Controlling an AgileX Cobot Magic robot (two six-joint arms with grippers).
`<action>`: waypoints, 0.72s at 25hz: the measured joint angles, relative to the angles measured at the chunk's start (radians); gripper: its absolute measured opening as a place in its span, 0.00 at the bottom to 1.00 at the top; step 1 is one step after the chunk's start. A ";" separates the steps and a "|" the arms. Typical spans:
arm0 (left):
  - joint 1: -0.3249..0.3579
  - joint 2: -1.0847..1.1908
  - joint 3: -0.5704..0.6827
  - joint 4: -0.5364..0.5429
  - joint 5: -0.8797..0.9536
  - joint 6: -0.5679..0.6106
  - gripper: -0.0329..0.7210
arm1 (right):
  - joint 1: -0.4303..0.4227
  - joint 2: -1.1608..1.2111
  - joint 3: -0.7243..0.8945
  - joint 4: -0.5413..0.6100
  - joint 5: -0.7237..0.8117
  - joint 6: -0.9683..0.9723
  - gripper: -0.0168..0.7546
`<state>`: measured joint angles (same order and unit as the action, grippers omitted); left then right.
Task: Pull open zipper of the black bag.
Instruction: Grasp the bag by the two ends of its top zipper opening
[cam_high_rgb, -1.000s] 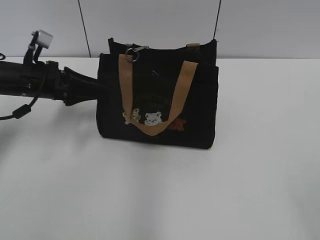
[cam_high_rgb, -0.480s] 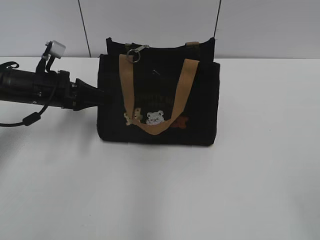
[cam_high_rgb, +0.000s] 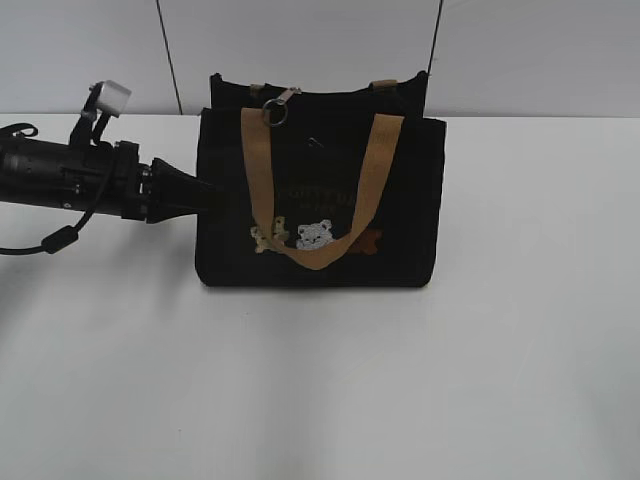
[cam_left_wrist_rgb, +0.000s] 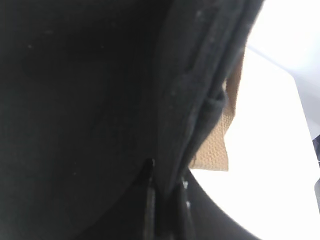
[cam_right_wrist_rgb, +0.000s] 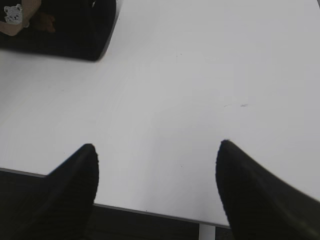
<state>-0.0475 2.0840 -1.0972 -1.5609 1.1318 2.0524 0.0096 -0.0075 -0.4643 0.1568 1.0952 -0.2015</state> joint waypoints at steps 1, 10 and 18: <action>0.000 0.000 0.000 0.000 0.001 0.000 0.08 | 0.000 0.000 0.000 0.000 0.000 0.000 0.74; 0.000 0.000 0.000 0.002 0.005 0.000 0.08 | 0.000 0.148 -0.021 0.158 -0.186 -0.035 0.74; 0.000 0.000 0.000 0.002 0.005 0.000 0.08 | 0.000 0.619 -0.073 0.677 -0.333 -0.505 0.74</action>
<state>-0.0475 2.0840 -1.0972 -1.5594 1.1363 2.0524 0.0096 0.6116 -0.5370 0.8335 0.7624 -0.7060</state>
